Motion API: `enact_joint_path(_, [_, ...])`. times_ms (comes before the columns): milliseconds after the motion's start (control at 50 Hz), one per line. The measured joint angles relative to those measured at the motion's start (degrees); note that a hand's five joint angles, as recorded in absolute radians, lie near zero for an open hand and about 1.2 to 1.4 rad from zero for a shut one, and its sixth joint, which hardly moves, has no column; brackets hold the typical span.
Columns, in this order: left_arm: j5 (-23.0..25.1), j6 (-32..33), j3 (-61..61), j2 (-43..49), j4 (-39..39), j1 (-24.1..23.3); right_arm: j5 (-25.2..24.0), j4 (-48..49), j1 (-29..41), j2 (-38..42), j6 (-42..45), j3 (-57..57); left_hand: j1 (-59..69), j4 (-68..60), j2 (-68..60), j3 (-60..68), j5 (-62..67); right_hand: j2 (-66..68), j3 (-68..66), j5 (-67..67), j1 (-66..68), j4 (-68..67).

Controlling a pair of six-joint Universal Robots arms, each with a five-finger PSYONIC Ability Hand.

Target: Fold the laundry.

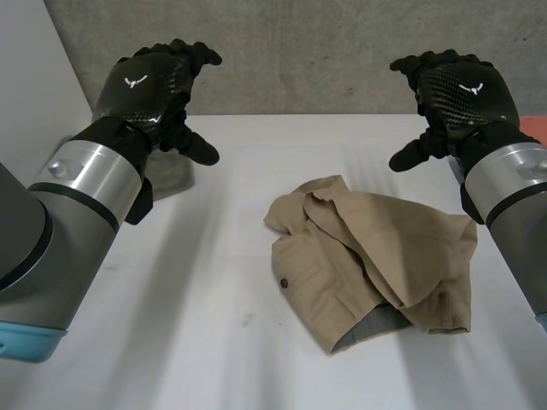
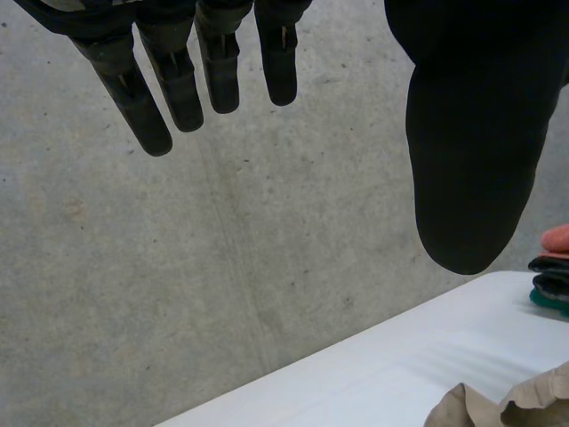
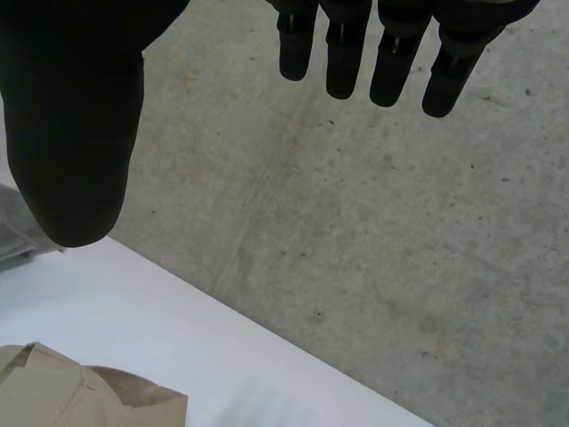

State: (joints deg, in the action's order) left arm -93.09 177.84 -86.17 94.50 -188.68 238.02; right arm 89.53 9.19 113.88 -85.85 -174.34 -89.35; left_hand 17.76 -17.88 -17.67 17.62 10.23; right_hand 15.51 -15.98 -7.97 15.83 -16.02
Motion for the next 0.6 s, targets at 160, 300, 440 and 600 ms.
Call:
enact_joint_path(160, [0.06, 1.03, -0.11, 0.65, -1.38, -0.04, -0.96, 1.69, 0.01, -0.07, 0.02, -0.56, -6.02, 6.22, 5.79, -5.59, -7.47, -3.36, 4.07, 5.69, -3.3, 4.26])
enact_joint_path(300, [0.23, 1.22, -0.2, 1.96, -2.21, -0.19, -1.25, 1.21, -0.01, -0.21, 0.41, 0.39, -6.02, 6.22, 5.79, -5.6, -7.48, -3.36, 4.07, 5.68, -3.3, 4.26])
enact_joint_path(440, [4.22, 1.39, 2.53, 6.83, -3.5, -2.19, -1.82, -6.15, -1.48, -0.58, 3.98, 3.88, -6.02, 6.22, 5.79, -5.59, -7.47, -3.36, 4.07, 5.68, -3.3, 4.26])
enact_joint_path(600, [13.89, 7.06, 11.74, 18.97, -4.55, -7.79, -2.32, -18.92, -10.07, -0.87, 15.43, 3.42, -6.02, 6.22, 5.79, -5.59, -7.47, -3.36, 4.07, 5.68, -3.3, 4.26])
